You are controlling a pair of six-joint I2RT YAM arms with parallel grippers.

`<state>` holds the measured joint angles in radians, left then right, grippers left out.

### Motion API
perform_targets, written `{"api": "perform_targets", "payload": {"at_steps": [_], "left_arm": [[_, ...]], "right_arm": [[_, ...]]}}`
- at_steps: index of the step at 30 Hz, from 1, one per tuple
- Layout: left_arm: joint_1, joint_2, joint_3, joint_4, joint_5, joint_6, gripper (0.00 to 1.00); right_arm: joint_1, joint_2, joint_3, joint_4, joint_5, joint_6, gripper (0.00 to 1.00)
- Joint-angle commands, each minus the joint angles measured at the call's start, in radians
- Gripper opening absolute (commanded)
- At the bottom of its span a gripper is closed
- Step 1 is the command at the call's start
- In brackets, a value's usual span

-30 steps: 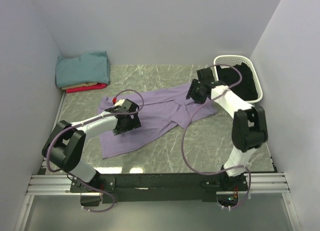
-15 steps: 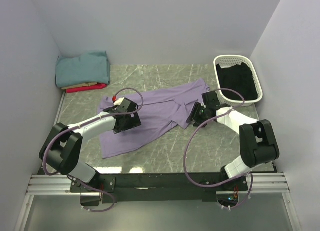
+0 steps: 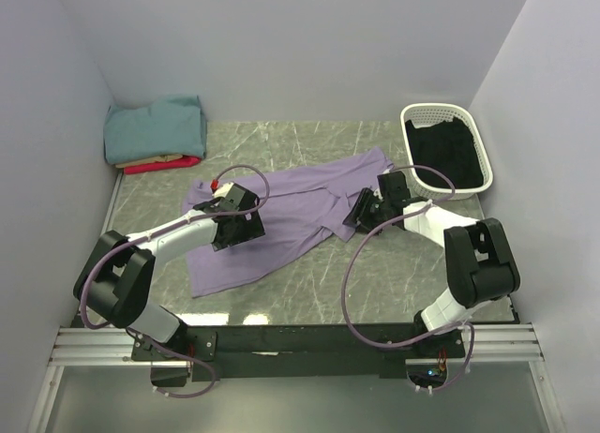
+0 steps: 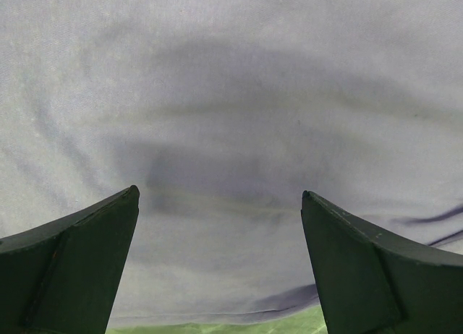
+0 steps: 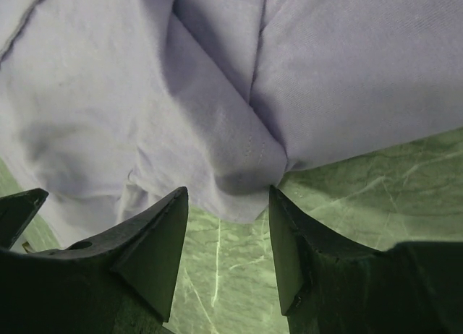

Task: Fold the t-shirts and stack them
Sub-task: Fold the tshirt

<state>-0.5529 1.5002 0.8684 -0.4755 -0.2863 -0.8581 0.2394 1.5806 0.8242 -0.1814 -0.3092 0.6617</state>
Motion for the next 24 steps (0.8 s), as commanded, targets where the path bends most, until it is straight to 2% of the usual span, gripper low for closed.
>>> {"api": "perform_targets", "payload": {"at_steps": [1, 9, 10, 13, 16, 20, 24], "left_arm": [[0.005, -0.038, 0.003, 0.006, -0.011, 0.008, 0.99], [0.004, -0.035, 0.004, 0.003, -0.013, 0.008, 1.0], [0.005, -0.035, 0.006, 0.003, -0.013, 0.01, 0.99], [0.005, -0.032, 0.006, 0.002, -0.014, 0.01, 1.0], [0.005, -0.031, 0.004, 0.002, -0.017, 0.01, 0.99], [0.004, -0.034, 0.007, -0.002, -0.025, 0.008, 1.0], [0.005, -0.034, 0.012, -0.008, -0.033, 0.011, 1.0]], "right_arm": [[-0.002, 0.019, -0.002, 0.033, 0.004, -0.002, 0.56], [0.001, 0.038, -0.002, 0.039, 0.013, -0.005, 0.53], [0.003, 0.041, -0.002, 0.045, 0.009, -0.005, 0.42], [0.008, 0.047, 0.003, 0.06, 0.001, -0.005, 0.19], [0.011, 0.042, 0.016, 0.068, -0.016, -0.016, 0.03], [0.017, 0.004, 0.067, 0.059, -0.048, -0.02, 0.01], [0.021, 0.03, 0.188, -0.01, -0.056, -0.037, 0.05]]}}
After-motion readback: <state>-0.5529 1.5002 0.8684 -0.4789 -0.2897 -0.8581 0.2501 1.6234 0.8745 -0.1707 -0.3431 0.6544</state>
